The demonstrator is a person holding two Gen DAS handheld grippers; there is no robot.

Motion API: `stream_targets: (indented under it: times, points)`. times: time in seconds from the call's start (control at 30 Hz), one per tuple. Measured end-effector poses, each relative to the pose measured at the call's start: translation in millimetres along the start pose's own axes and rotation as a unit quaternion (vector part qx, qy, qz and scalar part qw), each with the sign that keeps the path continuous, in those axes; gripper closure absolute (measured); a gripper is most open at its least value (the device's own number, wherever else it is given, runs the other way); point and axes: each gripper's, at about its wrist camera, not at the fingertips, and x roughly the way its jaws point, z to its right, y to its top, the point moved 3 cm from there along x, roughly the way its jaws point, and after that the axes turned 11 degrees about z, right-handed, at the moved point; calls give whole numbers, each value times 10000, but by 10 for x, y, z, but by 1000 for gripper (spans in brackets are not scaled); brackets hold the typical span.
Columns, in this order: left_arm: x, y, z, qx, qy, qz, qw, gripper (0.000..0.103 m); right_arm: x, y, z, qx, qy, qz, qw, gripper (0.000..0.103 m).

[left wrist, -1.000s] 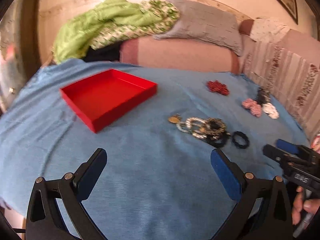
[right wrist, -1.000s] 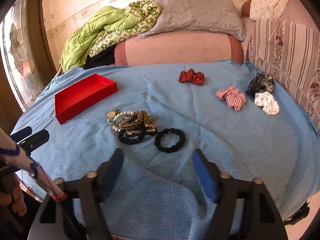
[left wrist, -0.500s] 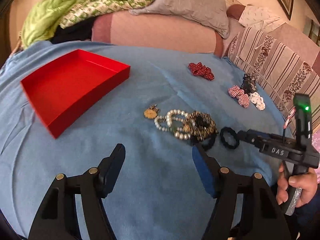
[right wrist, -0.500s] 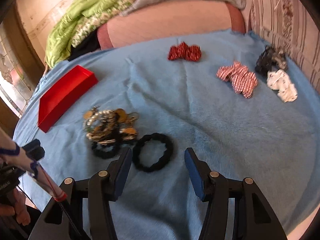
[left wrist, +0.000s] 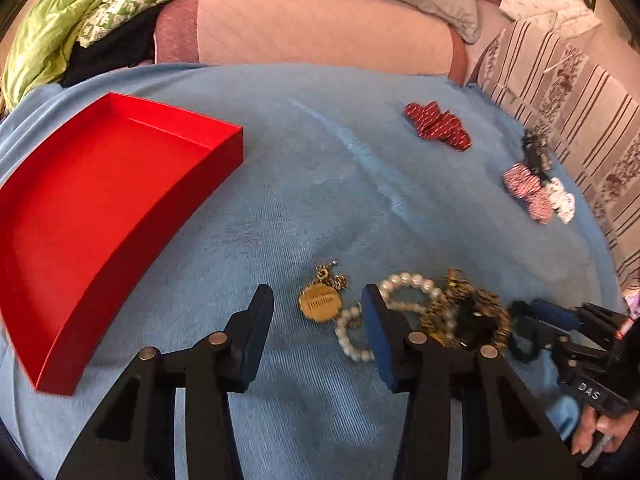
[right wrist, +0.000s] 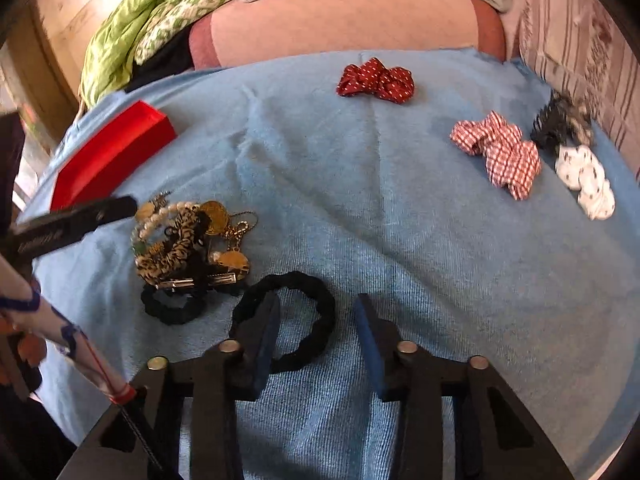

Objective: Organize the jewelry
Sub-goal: 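Grasp the gold medallion pendant with the left tool while the right tool grasps the black scrunchie, then carry the pendant and scrunchie into the red tray while both tools open there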

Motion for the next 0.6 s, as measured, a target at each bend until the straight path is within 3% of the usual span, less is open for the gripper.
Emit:
stream_targets:
  times: [0.07, 0.1, 0.27, 0.33, 0.4, 0.6]
  points:
    - [96, -18, 5, 143, 151, -54, 9998, 58, 0, -4, 13, -80, -58, 24, 9999, 90]
    - [136, -24, 12, 225, 203, -66, 9995, 59, -7, -3, 30, -44, -35, 43, 10000, 92]
    - [237, -8, 84, 631, 440, 26, 9970, 65, 13, 0, 50, 26, -3, 24, 10000, 92]
    - [242, -16, 133, 820, 499, 68, 9954, 78, 13, 1, 23, -57, -32, 39, 10000, 92]
    - [204, -20, 161, 952, 542, 73, 9940, 83, -3, 5, 17, -75, -11, 78, 9999, 93]
    - [24, 68, -20, 252, 3, 230, 9994, 83, -192, 104, 110, 296, 90, 523, 9982, 94]
